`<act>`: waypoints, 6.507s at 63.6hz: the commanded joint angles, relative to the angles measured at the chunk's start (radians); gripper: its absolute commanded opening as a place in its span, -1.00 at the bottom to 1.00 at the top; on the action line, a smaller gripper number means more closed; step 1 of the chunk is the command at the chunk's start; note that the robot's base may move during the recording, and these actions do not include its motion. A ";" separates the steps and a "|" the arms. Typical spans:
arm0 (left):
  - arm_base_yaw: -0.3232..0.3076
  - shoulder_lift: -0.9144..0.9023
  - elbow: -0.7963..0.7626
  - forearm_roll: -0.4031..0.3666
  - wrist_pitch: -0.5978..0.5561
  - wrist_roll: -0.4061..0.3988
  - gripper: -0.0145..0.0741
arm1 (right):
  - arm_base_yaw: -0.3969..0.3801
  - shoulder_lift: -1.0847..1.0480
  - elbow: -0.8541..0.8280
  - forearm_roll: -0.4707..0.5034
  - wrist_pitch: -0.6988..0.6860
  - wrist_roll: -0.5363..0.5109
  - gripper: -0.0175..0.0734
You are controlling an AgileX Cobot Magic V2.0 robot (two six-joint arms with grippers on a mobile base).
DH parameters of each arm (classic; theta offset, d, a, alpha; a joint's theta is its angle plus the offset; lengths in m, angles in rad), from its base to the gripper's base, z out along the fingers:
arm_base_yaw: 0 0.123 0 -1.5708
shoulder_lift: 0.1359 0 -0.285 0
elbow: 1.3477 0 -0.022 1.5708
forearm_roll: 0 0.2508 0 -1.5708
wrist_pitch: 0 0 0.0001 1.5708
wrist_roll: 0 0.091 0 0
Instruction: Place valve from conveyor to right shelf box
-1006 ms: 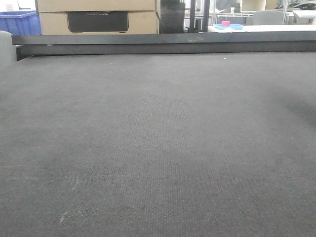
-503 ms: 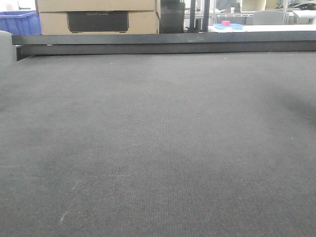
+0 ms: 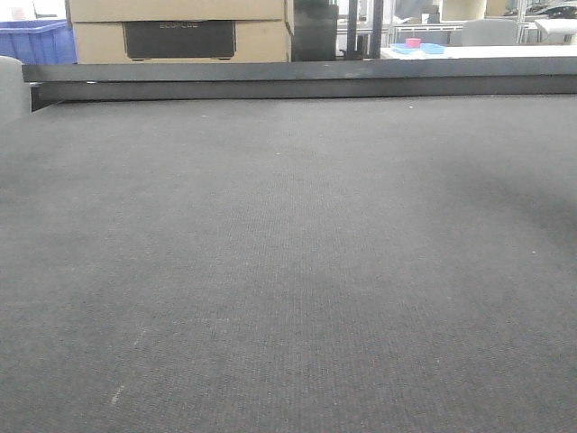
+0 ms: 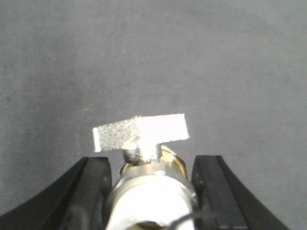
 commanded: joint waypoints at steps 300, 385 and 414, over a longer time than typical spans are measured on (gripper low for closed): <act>-0.008 -0.032 0.099 0.001 -0.659 -0.013 -0.92 | 0.037 -0.016 -0.032 -0.017 -0.321 0.002 -0.97; -0.008 -0.032 0.099 0.001 -0.659 -0.013 -0.92 | 0.037 -0.016 -0.032 -0.017 -0.321 0.002 -0.97; -0.008 -0.032 0.099 0.001 -0.659 -0.013 -0.92 | 0.037 -0.016 -0.032 -0.017 -0.321 0.002 -0.97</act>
